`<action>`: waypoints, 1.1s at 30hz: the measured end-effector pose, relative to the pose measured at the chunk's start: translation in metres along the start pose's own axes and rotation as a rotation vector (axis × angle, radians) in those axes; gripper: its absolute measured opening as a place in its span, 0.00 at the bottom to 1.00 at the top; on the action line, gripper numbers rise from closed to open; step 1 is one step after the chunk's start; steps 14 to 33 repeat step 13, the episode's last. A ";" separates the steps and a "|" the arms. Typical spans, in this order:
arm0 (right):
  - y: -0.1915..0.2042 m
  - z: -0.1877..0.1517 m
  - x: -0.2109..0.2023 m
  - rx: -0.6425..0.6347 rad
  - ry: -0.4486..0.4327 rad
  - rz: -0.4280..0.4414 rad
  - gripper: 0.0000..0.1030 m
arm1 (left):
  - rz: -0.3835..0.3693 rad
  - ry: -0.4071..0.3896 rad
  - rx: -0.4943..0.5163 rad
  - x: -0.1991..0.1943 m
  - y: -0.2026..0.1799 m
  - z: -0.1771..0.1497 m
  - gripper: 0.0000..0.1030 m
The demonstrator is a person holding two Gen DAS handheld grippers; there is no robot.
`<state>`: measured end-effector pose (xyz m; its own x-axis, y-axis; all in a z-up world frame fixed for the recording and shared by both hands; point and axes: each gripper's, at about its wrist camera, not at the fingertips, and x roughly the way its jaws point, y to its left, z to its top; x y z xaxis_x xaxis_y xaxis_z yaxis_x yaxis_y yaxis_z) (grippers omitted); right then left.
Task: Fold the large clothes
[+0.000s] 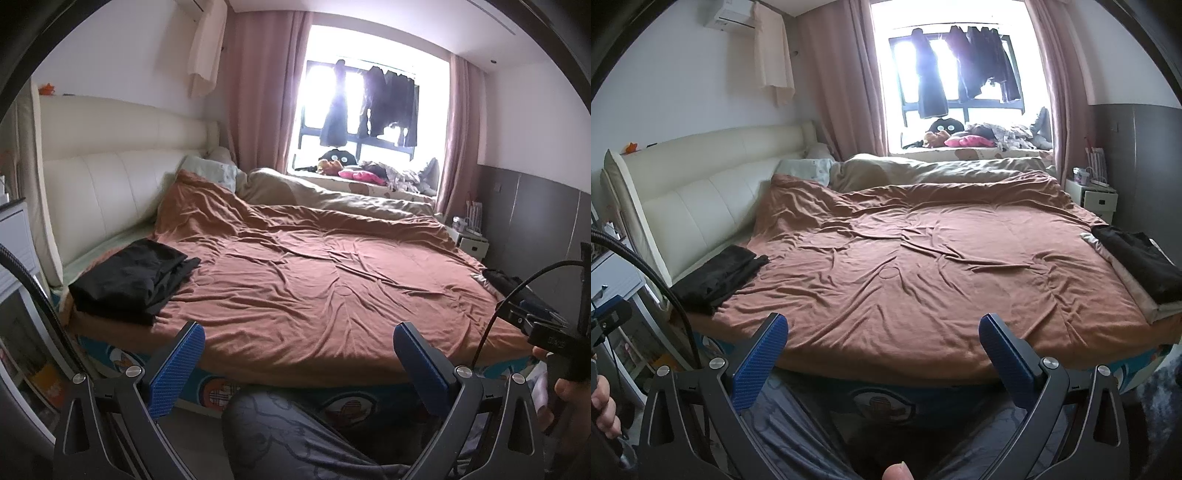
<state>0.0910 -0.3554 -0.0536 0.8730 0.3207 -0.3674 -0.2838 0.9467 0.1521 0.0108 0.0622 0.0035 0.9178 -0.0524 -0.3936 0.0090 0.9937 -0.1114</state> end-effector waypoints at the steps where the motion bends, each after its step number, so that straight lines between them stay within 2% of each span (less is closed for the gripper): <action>1: 0.000 0.000 0.000 -0.001 0.001 0.000 1.00 | 0.002 0.001 -0.002 0.000 0.000 0.000 0.99; 33: 0.001 0.000 0.002 -0.016 0.011 -0.008 1.00 | 0.014 -0.023 -0.014 -0.002 0.000 -0.002 0.99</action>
